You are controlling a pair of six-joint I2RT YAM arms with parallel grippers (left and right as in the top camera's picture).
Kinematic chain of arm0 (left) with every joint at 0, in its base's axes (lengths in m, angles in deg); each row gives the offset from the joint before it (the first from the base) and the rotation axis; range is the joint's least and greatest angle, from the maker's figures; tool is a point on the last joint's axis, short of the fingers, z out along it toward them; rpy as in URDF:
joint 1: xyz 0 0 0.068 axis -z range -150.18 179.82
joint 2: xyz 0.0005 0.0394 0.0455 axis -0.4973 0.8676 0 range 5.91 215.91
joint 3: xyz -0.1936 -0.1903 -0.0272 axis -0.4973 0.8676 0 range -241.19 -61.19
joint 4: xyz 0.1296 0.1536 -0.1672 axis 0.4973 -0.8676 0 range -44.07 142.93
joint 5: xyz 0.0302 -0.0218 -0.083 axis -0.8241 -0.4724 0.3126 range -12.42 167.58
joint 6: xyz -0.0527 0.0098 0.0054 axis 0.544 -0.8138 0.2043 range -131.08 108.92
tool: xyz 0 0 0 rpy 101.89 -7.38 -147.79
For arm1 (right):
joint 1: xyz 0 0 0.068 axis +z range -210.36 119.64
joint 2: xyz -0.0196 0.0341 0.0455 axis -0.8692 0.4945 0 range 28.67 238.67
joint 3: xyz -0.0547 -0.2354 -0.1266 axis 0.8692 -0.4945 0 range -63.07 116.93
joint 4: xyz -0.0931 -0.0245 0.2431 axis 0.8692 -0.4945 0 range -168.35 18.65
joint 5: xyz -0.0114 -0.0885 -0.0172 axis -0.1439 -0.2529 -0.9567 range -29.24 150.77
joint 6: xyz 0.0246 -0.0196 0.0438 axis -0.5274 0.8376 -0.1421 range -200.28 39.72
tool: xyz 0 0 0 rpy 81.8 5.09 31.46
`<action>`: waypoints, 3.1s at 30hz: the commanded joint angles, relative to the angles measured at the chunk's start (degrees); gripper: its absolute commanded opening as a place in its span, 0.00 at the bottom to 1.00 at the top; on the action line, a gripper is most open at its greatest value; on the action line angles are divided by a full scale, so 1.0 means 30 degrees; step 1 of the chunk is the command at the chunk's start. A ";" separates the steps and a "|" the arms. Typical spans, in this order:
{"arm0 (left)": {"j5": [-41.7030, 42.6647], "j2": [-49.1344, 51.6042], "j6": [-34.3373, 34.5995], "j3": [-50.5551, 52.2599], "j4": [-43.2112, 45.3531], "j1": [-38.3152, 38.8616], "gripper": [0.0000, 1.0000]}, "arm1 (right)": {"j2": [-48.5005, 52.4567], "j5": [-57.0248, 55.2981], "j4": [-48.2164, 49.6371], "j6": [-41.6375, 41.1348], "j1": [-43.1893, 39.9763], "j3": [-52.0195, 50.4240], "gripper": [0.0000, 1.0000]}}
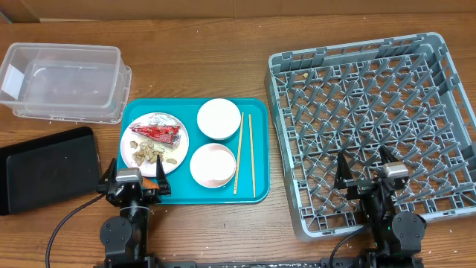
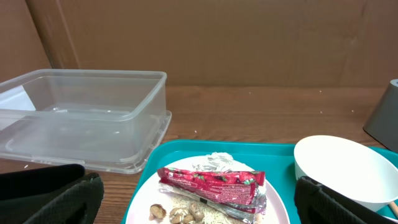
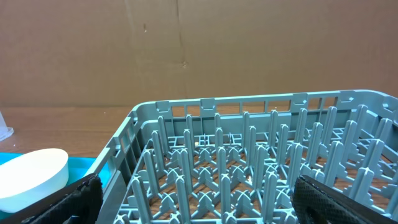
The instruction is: Sort waste into correct bins and load items into the dishwasher
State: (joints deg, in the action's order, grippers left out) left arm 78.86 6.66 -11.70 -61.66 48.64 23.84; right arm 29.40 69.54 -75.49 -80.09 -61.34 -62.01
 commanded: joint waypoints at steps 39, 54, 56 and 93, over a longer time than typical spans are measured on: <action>-0.0073 -0.0160 -0.0240 0.0066 -0.0044 0.0000 1.00 | -0.0168 0.0080 0.0058 -0.3512 0.0160 -0.0189 1.00; -0.0073 0.0787 0.1399 -0.3249 -0.2994 0.0000 1.00 | 0.0976 -0.1982 -0.2907 -0.3636 0.0160 0.3548 1.00; -0.0066 0.1617 0.2171 -0.4204 -0.3381 0.0000 1.00 | 0.1756 -0.2280 -0.3242 -0.3628 0.0160 0.4546 1.00; 0.1581 2.1784 0.6419 -2.5004 -2.0589 -0.0007 1.00 | 2.1354 -0.0867 -2.0225 -0.3504 0.0160 2.1077 1.00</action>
State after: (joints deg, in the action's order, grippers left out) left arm 87.38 69.48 1.43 -135.60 -14.59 23.84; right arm 93.86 66.92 -136.36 -90.74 -61.34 -0.06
